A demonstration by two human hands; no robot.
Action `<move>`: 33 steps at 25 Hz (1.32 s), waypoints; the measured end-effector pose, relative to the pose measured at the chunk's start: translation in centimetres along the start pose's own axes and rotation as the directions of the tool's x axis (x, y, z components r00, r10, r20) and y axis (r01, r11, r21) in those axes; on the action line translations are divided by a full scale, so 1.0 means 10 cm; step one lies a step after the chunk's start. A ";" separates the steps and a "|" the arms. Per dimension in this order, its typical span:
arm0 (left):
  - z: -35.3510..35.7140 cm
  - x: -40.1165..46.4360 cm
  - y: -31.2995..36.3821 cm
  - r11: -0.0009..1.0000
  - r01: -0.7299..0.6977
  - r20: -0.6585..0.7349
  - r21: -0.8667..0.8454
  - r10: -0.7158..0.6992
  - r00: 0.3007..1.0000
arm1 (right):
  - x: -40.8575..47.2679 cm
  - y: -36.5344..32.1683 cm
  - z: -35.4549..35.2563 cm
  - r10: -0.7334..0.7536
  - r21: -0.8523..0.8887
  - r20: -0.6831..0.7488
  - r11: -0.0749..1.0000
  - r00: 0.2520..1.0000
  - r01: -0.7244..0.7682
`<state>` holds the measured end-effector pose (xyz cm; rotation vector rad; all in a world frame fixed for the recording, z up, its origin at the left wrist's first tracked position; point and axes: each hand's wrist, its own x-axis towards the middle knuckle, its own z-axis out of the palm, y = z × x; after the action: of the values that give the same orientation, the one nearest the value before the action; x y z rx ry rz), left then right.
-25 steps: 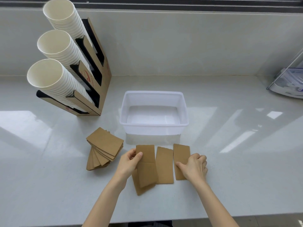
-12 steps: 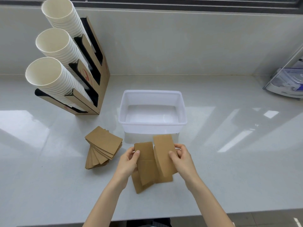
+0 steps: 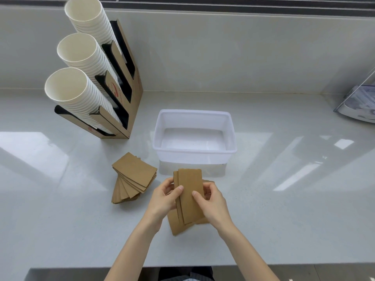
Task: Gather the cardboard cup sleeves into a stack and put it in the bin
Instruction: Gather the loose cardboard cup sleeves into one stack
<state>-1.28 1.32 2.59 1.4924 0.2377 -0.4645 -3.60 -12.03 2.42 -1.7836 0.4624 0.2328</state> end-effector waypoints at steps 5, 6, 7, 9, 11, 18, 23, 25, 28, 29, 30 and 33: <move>-0.06 -0.01 0.01 1.000 -0.005 -0.102 -0.012 0.004 0.995 | 0.13 0.11 -0.06 0.031 -0.160 -0.087 0.986 0.996 -0.045; -0.07 -0.02 0.01 1.000 -0.006 -0.113 -0.014 0.004 0.994 | 0.16 0.16 -0.07 0.049 -0.294 -0.122 0.952 0.991 -0.083; -0.08 -0.02 0.01 1.000 -0.007 -0.120 -0.016 0.006 0.993 | 0.19 0.21 -0.07 0.069 -0.442 -0.143 0.888 0.987 -0.126; -0.09 -0.02 0.02 1.000 -0.010 -0.129 -0.013 0.008 0.992 | 0.20 0.28 -0.03 0.079 -0.645 -0.176 0.744 0.981 -0.175; -0.08 0.00 0.01 1.000 -0.008 -0.129 0.004 0.008 0.992 | 0.21 0.29 0.01 0.066 -0.705 -0.191 0.685 0.979 -0.184; -0.07 0.01 -0.03 0.999 0.014 -0.121 0.044 -0.009 0.993 | 0.23 0.27 -0.01 0.107 -0.561 -0.148 0.810 0.983 -0.173; -0.08 -0.01 -0.02 0.998 0.037 -0.120 0.048 -0.031 0.992 | 0.22 0.28 -0.17 0.115 -0.301 -0.145 0.941 0.983 -0.154; -0.09 -0.01 -0.03 0.997 0.045 -0.119 0.055 -0.038 0.992 | 0.20 0.24 -0.24 0.111 -0.181 -0.134 0.974 0.985 -0.135; -0.08 -0.01 -0.03 0.996 0.057 -0.113 0.062 -0.050 0.992 | 0.16 0.13 -0.30 0.088 0.027 -0.113 0.996 0.990 -0.085; -0.08 -0.01 -0.03 0.996 0.058 -0.111 0.064 -0.051 0.993 | 0.14 0.10 -0.30 0.073 0.074 -0.097 0.995 0.993 -0.065; -0.07 -0.01 -0.03 0.997 0.055 -0.106 0.063 -0.048 0.993 | 0.12 0.08 -0.29 0.054 0.095 -0.074 0.994 0.996 -0.047; -0.05 -0.03 -0.01 0.998 0.039 -0.080 0.042 -0.035 0.996 | 0.08 0.05 -0.20 0.006 0.029 -0.025 1.000 1.000 -0.005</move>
<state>-1.54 1.83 2.56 1.5524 0.3201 -0.4430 -3.29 -14.23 2.23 -1.7584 0.4863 0.2072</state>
